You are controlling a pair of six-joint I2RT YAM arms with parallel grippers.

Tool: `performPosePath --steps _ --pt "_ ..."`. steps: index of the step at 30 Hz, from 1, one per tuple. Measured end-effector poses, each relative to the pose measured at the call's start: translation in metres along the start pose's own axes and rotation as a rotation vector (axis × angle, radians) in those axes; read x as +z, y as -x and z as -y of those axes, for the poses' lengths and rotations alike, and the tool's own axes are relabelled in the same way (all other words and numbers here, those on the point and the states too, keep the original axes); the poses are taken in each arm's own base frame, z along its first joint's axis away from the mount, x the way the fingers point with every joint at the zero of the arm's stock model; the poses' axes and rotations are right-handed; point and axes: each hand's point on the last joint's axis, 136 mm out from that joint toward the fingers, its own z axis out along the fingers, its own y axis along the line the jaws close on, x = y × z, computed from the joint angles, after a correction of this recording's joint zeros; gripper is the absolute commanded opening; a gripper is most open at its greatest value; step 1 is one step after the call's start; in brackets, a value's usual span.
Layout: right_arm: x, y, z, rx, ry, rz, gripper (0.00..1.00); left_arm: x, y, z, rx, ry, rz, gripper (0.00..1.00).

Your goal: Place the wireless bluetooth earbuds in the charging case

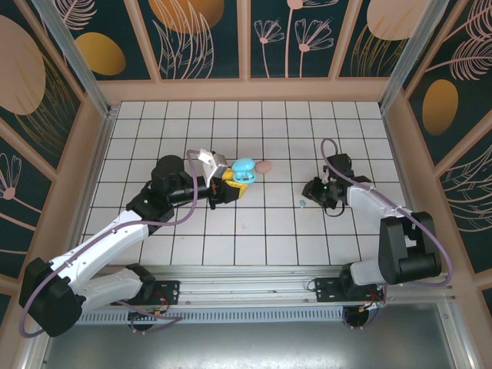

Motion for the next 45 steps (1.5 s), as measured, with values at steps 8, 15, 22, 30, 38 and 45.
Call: performPosePath --steps 8,15,22,30,38,45 --pt "0.016 -0.011 0.003 -0.155 0.015 -0.107 0.28 0.000 0.000 0.000 0.000 0.000 0.000 0.15" --pt "0.025 -0.020 0.001 -0.258 0.021 -0.154 0.28 0.000 0.000 0.000 0.000 0.000 0.000 0.15" --pt "0.035 -0.029 0.003 -0.289 0.012 -0.195 0.27 0.000 0.000 0.000 0.000 0.000 0.000 0.15" --pt "0.038 -0.027 -0.001 -0.315 -0.006 -0.195 0.23 0.000 0.000 0.000 0.000 0.000 0.000 0.15" --pt "0.038 -0.027 -0.007 -0.323 -0.009 -0.194 0.16 0.000 0.000 -0.001 0.000 0.003 0.000 0.15" --pt "-0.001 -0.008 -0.031 -0.316 0.010 -0.088 0.12 0.000 0.000 -0.001 0.000 0.005 0.000 0.15"
